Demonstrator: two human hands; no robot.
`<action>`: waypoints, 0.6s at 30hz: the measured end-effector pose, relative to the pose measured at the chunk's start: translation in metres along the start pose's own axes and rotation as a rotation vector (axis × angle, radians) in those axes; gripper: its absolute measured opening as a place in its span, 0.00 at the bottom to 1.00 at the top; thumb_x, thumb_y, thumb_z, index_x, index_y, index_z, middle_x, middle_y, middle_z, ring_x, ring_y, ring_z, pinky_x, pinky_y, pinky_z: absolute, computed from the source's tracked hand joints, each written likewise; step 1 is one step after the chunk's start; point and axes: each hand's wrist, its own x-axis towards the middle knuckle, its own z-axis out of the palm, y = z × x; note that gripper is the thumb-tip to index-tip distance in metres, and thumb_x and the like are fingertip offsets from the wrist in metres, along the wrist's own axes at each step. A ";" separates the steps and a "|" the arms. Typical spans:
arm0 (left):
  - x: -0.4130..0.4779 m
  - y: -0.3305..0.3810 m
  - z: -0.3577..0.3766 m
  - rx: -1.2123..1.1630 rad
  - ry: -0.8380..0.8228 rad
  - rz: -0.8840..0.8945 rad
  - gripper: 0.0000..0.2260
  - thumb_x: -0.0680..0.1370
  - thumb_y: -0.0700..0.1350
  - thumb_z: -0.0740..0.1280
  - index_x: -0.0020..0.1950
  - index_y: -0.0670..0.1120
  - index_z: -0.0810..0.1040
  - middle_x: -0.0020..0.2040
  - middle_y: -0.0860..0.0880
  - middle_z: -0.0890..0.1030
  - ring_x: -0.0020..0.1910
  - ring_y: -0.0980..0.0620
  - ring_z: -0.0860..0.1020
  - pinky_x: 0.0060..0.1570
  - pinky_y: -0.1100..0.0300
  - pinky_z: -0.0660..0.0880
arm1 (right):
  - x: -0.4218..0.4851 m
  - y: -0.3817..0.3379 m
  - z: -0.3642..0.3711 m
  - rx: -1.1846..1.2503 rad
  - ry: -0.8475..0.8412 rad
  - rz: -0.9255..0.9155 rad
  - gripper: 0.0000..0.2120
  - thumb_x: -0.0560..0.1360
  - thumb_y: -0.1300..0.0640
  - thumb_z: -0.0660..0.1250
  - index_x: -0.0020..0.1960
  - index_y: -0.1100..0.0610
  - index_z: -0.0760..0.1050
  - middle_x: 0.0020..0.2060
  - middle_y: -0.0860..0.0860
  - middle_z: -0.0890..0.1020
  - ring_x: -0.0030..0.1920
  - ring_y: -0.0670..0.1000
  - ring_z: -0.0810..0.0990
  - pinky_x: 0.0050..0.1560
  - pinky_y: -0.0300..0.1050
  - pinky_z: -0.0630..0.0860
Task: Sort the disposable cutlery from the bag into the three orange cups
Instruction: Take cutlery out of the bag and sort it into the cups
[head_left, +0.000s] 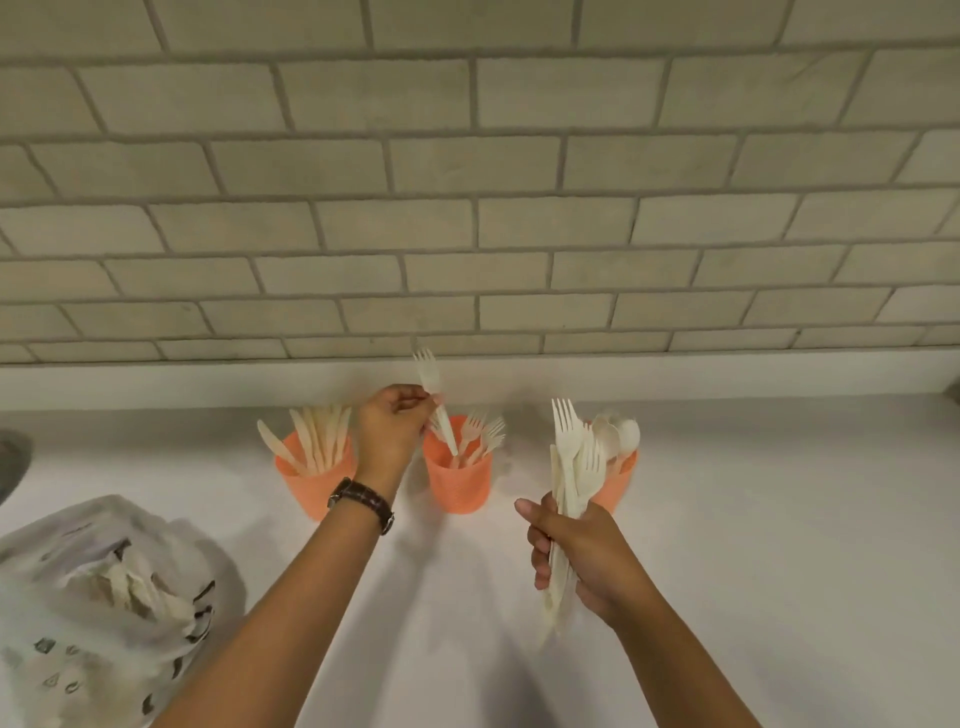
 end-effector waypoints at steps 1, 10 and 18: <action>0.006 -0.009 0.004 0.032 -0.013 -0.015 0.05 0.71 0.37 0.73 0.44 0.42 0.78 0.34 0.47 0.79 0.28 0.59 0.76 0.31 0.66 0.73 | 0.000 0.000 0.002 -0.016 0.033 -0.009 0.17 0.73 0.60 0.70 0.35 0.58 0.62 0.24 0.53 0.69 0.21 0.52 0.69 0.26 0.43 0.73; -0.046 -0.016 0.010 0.244 -0.215 0.061 0.08 0.68 0.48 0.75 0.45 0.51 0.80 0.44 0.52 0.79 0.41 0.53 0.77 0.42 0.65 0.75 | -0.002 0.005 0.013 -0.192 0.384 -0.069 0.14 0.70 0.62 0.73 0.41 0.59 0.66 0.30 0.56 0.70 0.19 0.49 0.68 0.24 0.42 0.72; -0.100 -0.003 0.038 0.057 -0.422 -0.056 0.08 0.70 0.46 0.74 0.46 0.46 0.82 0.43 0.51 0.84 0.40 0.60 0.81 0.39 0.70 0.74 | -0.002 0.006 0.023 -0.366 0.328 -0.140 0.13 0.73 0.61 0.69 0.56 0.55 0.72 0.32 0.52 0.76 0.21 0.48 0.72 0.24 0.42 0.74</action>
